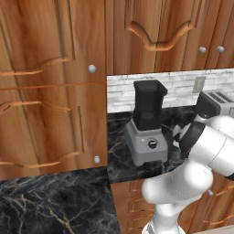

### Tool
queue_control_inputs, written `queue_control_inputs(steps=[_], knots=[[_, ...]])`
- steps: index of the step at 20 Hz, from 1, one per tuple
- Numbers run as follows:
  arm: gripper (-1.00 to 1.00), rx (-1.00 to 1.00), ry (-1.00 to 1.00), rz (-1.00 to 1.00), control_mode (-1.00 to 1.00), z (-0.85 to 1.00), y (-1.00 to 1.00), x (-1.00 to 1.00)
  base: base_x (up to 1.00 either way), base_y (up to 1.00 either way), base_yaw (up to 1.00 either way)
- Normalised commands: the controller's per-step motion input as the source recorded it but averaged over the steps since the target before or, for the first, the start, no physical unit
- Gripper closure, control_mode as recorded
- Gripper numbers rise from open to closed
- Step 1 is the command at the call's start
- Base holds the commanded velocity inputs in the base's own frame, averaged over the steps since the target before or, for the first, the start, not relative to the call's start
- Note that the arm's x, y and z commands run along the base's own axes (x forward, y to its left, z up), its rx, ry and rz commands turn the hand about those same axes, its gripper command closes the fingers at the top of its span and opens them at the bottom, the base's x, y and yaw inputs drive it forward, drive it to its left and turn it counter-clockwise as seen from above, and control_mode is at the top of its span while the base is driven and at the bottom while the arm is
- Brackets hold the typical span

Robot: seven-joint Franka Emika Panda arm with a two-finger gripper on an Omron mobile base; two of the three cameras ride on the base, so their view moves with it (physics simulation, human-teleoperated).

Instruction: Open the blender lid, put the kiwi in the blender, close the lid, and start the blender.

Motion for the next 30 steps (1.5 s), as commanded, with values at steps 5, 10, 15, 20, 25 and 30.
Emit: queue_control_inputs(steps=[5, 10, 15, 20, 25, 30], knots=[[1.00, 0.00, 0.00, -0.04, -1.00, -0.09, 0.04, 0.03, 0.00, 0.00, 0.00], [1.00, 0.00, -0.06, 0.00, -1.00, 0.47, 0.04, -0.04, 0.00, 0.00, 0.00], [1.00, 0.00, -0.22, 0.01, -1.00, 1.00, 0.02, -0.24, 0.00, 0.00, 0.00], [1.00, -0.05, -0.20, 0.00, -1.00, 1.00, 0.12, -0.21, 0.00, 0.00, 0.00], [1.00, -0.08, -0.24, 0.00, -1.00, 1.00, 0.36, -0.12, 0.00, 0.00, 0.00], [1.00, -0.14, -0.26, 0.00, -1.00, 1.00, 0.35, -0.08, 0.00, 0.00, 0.00]])
